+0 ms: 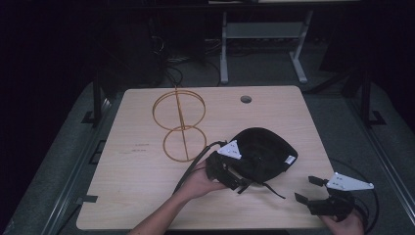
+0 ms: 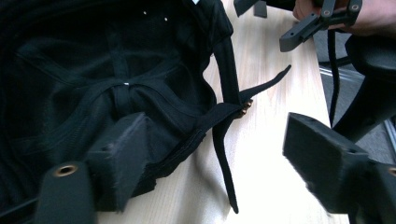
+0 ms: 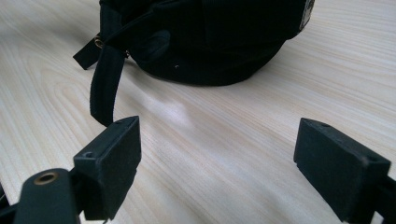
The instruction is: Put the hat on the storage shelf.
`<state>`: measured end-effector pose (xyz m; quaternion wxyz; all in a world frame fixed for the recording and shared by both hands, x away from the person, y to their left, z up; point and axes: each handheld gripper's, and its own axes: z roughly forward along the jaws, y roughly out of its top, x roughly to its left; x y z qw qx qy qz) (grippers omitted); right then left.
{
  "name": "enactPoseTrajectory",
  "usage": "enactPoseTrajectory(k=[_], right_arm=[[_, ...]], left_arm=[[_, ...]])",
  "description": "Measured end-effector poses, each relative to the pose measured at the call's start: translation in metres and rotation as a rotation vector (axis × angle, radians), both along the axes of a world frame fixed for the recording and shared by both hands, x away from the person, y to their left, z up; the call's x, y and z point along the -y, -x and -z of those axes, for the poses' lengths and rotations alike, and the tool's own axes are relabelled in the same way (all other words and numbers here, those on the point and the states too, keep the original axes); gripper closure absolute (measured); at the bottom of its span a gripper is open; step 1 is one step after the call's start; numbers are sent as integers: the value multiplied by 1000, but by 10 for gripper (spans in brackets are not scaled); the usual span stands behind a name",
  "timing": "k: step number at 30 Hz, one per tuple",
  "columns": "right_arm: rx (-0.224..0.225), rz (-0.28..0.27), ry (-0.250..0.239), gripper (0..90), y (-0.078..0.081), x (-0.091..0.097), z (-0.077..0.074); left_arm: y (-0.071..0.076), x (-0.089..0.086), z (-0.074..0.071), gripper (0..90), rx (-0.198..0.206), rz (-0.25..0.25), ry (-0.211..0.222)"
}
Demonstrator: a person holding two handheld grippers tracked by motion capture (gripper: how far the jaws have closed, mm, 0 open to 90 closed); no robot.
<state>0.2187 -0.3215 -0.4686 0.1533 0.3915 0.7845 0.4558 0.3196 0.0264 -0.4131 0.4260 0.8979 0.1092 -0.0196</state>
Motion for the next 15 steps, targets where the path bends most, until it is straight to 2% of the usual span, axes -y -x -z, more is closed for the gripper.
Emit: enactPoseTrajectory(k=[4,7,15], right_arm=[[-3,0,1,146,0,0,0],[-3,-1,-2,147,0,0,0],[-7,-6,-1,147,-1,-2,0]], left_arm=[[-4,1,5,234,0,6,-33],[-5,2,8,296,-1,16,-53],[-11,5,14,366,5,25,-89]])
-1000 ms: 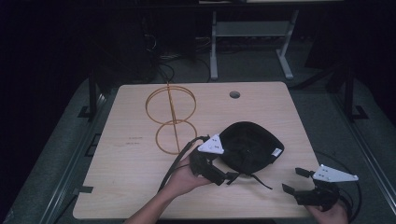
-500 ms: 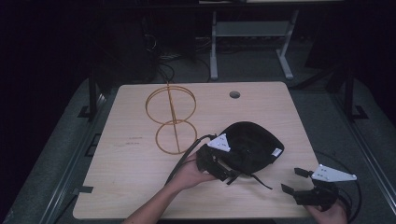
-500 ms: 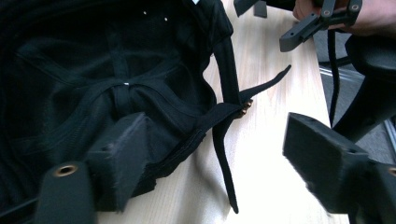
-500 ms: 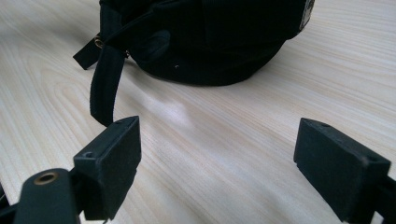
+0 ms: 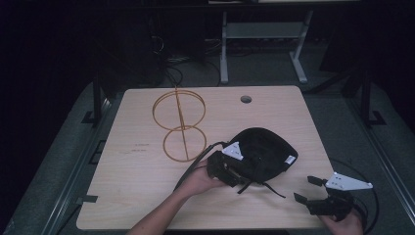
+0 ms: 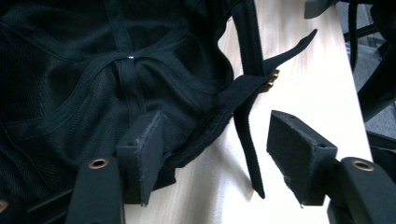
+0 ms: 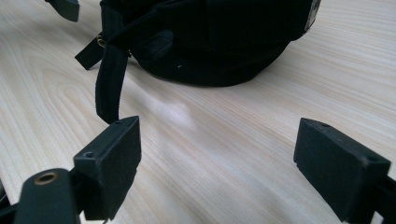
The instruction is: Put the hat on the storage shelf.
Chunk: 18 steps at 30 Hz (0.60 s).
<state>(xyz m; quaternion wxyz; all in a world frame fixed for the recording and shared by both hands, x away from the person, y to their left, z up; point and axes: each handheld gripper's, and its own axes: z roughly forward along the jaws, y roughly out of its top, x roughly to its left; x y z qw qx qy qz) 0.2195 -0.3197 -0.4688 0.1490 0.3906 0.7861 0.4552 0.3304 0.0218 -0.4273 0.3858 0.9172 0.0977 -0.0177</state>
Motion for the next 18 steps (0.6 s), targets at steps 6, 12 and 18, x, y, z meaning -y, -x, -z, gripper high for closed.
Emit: enactPoseTrajectory(k=[6,12,18], right_arm=[[-1,-3,1,147,-1,0,0],[-1,-3,-2,147,0,0,0],[-1,-3,-3,147,-1,-1,0]], left_arm=[[-3,6,3,419,14,26,-38],[-2,11,8,512,17,51,-64],[-2,13,11,606,29,72,-87]])
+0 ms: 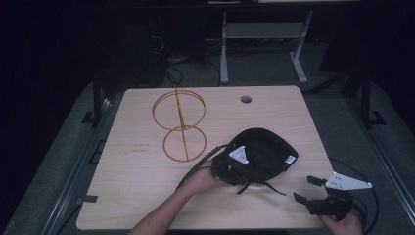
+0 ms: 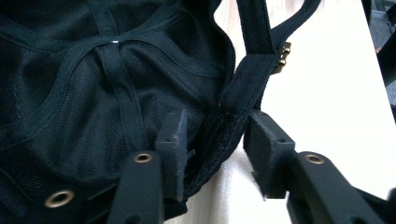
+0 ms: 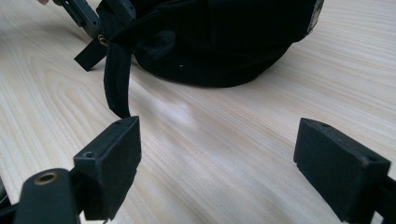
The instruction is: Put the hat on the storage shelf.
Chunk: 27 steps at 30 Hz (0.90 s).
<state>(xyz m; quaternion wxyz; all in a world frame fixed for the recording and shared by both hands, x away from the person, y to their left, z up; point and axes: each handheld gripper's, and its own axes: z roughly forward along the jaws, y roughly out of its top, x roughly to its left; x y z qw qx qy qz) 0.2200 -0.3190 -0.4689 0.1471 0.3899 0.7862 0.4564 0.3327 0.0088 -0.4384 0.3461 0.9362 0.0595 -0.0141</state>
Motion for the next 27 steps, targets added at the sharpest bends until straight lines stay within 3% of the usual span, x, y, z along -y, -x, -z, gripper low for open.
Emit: enactPoseTrajectory(k=[21,27], right_arm=[[-7,2,-3,147,-2,1,1],[-7,1,-3,147,-3,1,1]], left_arm=[[-1,3,3,772,6,47,-36],[1,5,0,820,21,55,-24]])
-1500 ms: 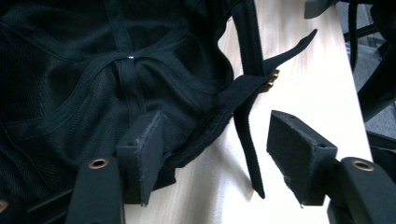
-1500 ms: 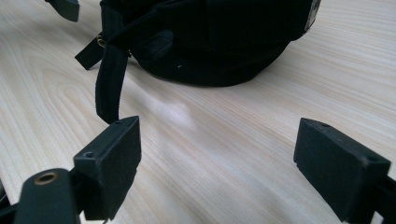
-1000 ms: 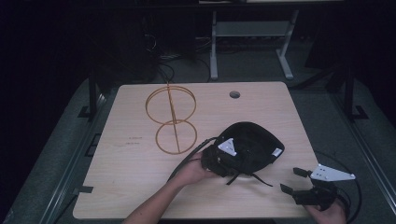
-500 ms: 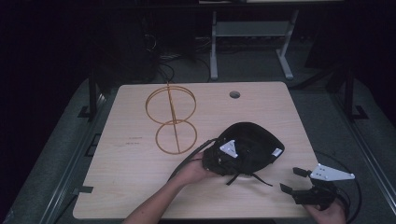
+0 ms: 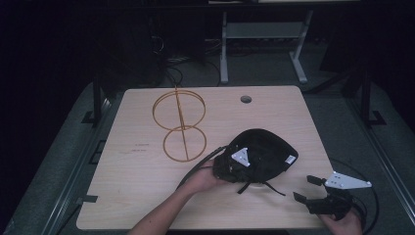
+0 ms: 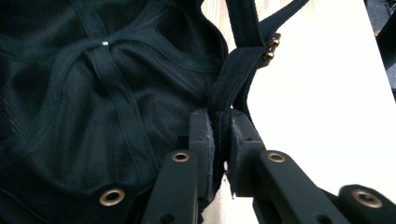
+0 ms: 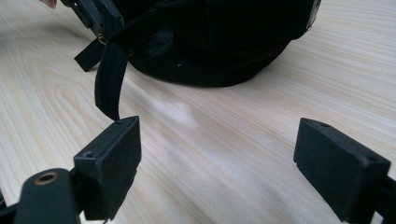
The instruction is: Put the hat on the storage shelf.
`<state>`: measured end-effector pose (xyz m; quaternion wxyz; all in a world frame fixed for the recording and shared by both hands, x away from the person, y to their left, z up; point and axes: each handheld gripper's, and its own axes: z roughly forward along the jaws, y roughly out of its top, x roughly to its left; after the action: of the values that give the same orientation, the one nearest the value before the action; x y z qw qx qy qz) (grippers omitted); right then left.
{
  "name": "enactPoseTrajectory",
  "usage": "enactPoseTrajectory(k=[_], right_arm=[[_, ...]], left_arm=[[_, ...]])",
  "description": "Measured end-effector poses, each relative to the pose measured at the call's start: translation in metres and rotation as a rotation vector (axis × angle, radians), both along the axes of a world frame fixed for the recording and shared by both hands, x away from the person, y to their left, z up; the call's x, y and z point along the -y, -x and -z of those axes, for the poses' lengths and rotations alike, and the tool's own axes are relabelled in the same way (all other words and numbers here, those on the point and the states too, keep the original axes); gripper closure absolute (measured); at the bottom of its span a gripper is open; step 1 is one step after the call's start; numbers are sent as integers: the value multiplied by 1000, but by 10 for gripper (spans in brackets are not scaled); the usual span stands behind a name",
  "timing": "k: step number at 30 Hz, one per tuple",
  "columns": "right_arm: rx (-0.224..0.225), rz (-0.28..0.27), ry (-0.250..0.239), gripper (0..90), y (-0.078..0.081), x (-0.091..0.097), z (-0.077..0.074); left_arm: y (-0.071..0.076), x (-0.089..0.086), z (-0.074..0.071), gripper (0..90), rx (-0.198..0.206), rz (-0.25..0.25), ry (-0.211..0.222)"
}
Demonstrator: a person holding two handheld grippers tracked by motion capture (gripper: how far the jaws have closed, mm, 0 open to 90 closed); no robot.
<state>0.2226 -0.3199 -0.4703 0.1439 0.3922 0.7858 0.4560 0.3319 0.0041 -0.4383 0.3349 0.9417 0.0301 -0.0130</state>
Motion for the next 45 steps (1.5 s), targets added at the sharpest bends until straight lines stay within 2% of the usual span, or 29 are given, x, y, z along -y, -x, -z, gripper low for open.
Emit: enactPoseTrajectory(k=[6,10,12,13,16,17,19,20,22,23,32,38,45], right_arm=[[-1,2,-3,147,0,-1,0],[11,-1,0,149,1,-3,-1],[12,2,2,149,1,-5,-2],[12,2,2,149,1,-5,-2],[14,-5,-11,149,1,-7,-3],[14,-9,-15,149,1,-8,-3],[20,-15,-27,149,1,-10,-4],[23,-17,-30,149,0,-12,-5],[27,-20,-42,149,0,-14,-7],[27,-20,-42,149,0,-14,-7],[47,-30,-43,149,-11,-23,-13],[68,-28,-59,152,-19,-25,-16],[71,-34,-84,158,-37,-33,-17]], left_arm=[[0,0,-4,833,-9,-4,29],[-1,-2,-12,836,-19,-10,55],[-2,-3,-19,837,-36,-19,95],[-2,-3,-19,837,-36,-19,95],[-3,-3,-29,837,-46,-34,141],[-3,-3,-29,838,-46,-34,141],[-5,-3,-37,838,-59,-39,178],[-5,-3,-37,838,-59,-39,178],[-6,-3,-45,838,-65,-41,207],[-6,-3,-45,839,-65,-41,207],[-10,-2,-72,839,-89,-43,301],[-11,-1,-83,840,-85,-35,324],[-8,1,-93,840,-82,-13,341]])
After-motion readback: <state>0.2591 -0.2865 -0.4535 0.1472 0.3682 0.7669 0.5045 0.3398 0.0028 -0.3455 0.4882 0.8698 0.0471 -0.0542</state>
